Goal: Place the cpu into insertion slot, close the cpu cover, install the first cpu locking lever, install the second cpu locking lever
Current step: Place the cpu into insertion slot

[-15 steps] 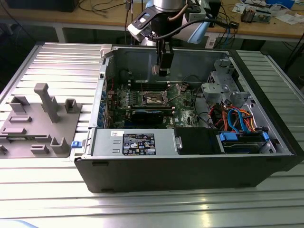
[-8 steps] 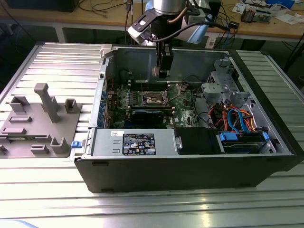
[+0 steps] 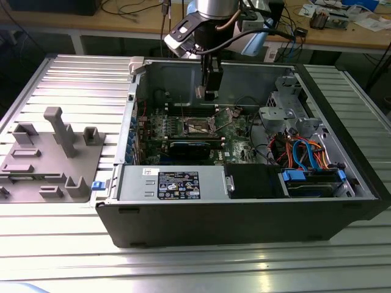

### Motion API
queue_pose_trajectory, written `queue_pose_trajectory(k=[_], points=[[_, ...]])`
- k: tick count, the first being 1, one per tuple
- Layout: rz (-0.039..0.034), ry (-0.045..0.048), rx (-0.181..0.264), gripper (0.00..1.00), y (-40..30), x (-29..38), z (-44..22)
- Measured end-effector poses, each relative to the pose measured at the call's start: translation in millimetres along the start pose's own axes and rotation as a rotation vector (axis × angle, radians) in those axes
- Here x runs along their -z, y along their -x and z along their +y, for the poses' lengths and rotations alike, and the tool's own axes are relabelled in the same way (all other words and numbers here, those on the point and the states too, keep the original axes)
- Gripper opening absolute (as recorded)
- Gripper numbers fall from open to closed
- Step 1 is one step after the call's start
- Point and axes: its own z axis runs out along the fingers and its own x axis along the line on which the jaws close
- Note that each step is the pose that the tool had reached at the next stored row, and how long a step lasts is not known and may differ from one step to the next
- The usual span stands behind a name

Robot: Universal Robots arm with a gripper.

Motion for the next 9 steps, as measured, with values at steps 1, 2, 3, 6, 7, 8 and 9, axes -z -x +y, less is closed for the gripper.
queue_pose_trajectory(k=[1, 2, 3, 6, 7, 8, 9], points=[[0.0001, 0.0001, 0.000, 0.54, 0.0, 0.0, 0.0], [0.0000, 0.0000, 0.000, 0.54, 0.0, 0.0, 0.0], [0.0000, 0.0001, 0.000, 0.54, 0.0, 0.0, 0.0], [0.0000, 0.0001, 0.000, 0.54, -0.6, -1.5, -0.1], [-0.0003, 0.0001, 0.000, 0.54, -0.7, -2.5, -0.2], [-0.0007, 0.0003, 0.000, 0.54, -1.1, -3.7, -0.3], [-0.0010, 0.0005, 0.000, 0.54, -1.2, -4.8, -0.4]])
